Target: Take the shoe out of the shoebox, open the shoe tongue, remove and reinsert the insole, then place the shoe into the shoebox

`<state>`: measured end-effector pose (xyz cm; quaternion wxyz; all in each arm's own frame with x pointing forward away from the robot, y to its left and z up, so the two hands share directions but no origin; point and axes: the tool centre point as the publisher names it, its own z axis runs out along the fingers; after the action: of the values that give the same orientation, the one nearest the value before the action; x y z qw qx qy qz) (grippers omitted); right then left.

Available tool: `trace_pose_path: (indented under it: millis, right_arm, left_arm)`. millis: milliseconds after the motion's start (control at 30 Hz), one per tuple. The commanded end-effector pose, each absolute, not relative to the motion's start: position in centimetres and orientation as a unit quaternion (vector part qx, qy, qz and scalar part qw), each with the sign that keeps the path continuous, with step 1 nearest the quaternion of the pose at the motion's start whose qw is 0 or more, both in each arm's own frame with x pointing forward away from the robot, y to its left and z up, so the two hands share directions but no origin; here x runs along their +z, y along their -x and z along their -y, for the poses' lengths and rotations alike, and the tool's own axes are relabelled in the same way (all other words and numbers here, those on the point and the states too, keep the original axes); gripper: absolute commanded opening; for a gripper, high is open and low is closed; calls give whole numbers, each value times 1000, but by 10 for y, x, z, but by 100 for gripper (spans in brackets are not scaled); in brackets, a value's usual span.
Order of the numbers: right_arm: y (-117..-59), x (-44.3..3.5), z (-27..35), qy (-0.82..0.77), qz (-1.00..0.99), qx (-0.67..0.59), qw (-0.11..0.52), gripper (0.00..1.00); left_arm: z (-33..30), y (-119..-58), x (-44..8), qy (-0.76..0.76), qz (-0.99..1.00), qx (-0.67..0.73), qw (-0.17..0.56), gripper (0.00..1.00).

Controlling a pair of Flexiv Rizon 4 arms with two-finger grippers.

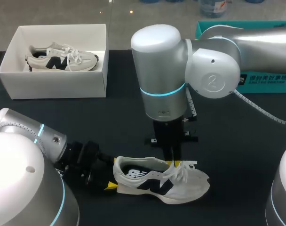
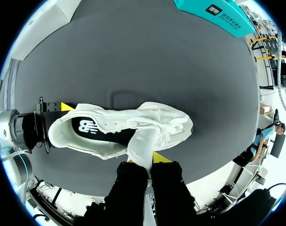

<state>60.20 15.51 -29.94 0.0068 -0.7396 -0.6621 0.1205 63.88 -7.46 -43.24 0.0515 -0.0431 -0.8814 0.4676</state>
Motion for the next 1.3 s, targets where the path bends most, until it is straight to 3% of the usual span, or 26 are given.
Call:
trace_pose_path:
  millis: [33,167,200,267,300,400,667,800,1300]
  right_arm:
    - [-596,-293,-133,849,520,96,-1,0]
    - [-602,-293,-126,847,524,91,11,0]
    - [-604,-294,-126,844,528,92,15,4]
    - [-607,-294,-128,842,531,91,15,27]
    - [-609,-293,-130,839,536,92,16,33]
    - [-612,-294,-137,833,545,92,15,42]
    - [-614,-295,-145,827,555,93,18,37]
    - [-614,-291,-140,828,554,90,18,0]
    - [-609,-294,-100,844,532,51,38,0]
  left_arm:
    - [78,-637,-436,43,882,466,51,0]
    - [78,-637,-436,43,882,466,51,0]
    - [78,-637,-436,43,882,466,51,0]
    - [78,-637,-436,43,882,466,51,0]
    - [78,-637,-436,43,882,466,51,0]
    - [78,-637,-436,43,882,466,51,0]
    - [78,-637,-436,43,882,466,51,0]
    - [78,-637,-436,43,882,466,51,0]
    - [78,-637,-436,43,882,466,51,0]
